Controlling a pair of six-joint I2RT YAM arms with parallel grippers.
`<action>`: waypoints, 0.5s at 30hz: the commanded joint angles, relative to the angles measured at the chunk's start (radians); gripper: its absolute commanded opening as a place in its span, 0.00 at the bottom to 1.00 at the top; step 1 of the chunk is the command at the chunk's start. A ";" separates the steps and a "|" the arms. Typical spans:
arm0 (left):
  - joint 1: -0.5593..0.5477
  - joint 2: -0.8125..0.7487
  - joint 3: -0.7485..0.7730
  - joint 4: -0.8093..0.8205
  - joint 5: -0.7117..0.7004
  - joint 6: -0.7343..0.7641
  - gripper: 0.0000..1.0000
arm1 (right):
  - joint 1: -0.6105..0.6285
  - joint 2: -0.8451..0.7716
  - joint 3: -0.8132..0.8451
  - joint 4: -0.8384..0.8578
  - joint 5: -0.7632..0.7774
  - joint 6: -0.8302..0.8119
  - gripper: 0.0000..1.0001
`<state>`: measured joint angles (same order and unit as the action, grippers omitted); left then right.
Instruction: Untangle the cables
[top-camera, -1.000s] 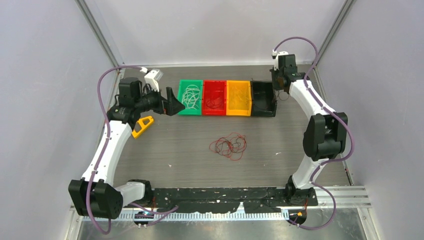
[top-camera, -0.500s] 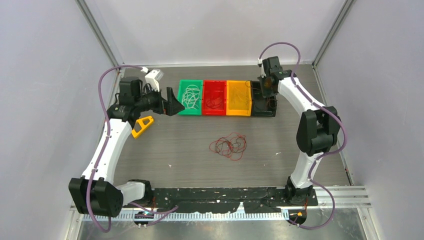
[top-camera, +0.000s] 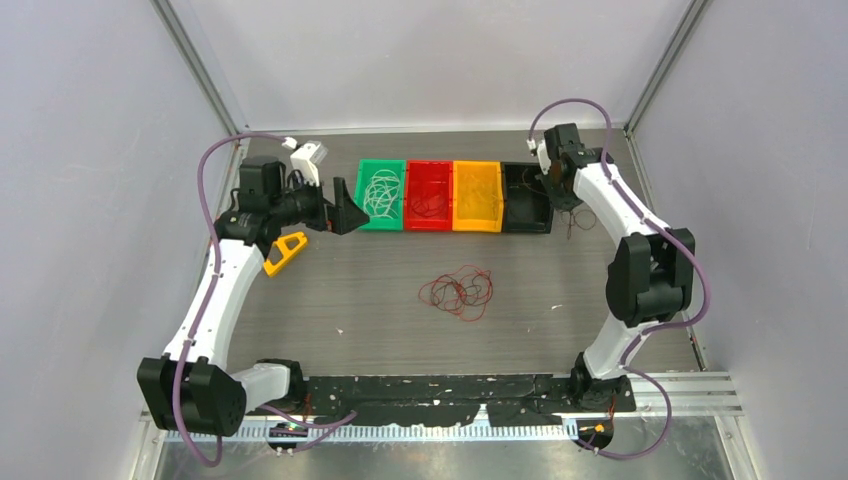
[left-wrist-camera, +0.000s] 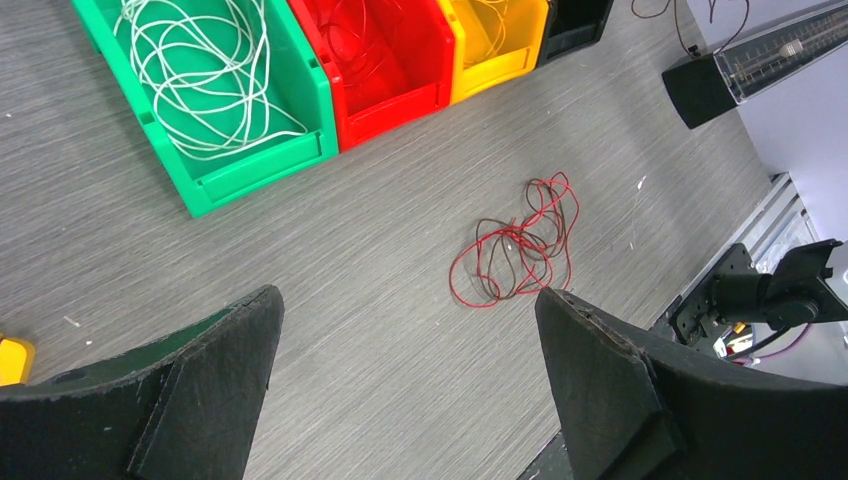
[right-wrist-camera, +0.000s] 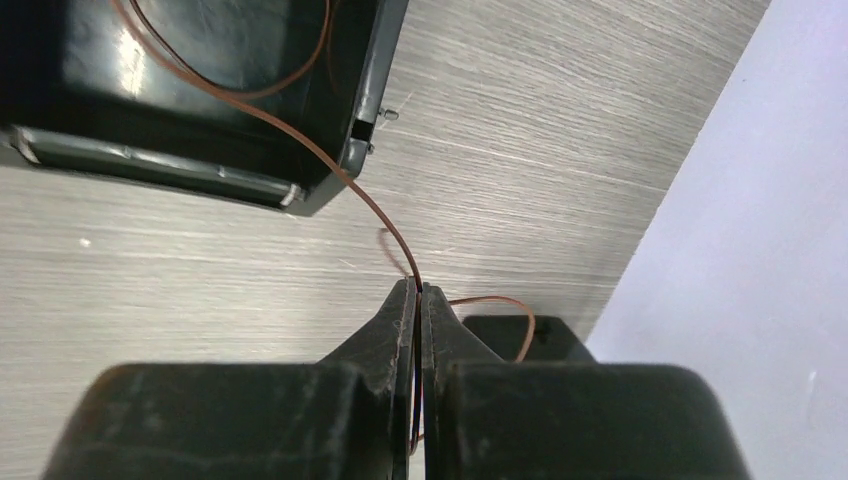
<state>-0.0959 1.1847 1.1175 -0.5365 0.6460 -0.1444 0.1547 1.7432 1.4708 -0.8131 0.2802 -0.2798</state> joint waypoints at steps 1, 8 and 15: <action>0.007 -0.002 0.006 0.010 0.009 0.010 1.00 | 0.002 0.031 -0.010 -0.044 0.026 -0.247 0.05; 0.007 0.004 -0.012 0.019 0.016 -0.005 1.00 | 0.056 0.218 0.289 -0.255 -0.069 -0.246 0.05; 0.007 0.009 -0.017 0.026 0.011 -0.011 1.00 | 0.079 0.467 0.748 -0.440 -0.212 -0.041 0.05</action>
<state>-0.0956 1.1919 1.1065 -0.5354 0.6476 -0.1501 0.2283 2.1208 1.9690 -1.1168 0.1631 -0.4446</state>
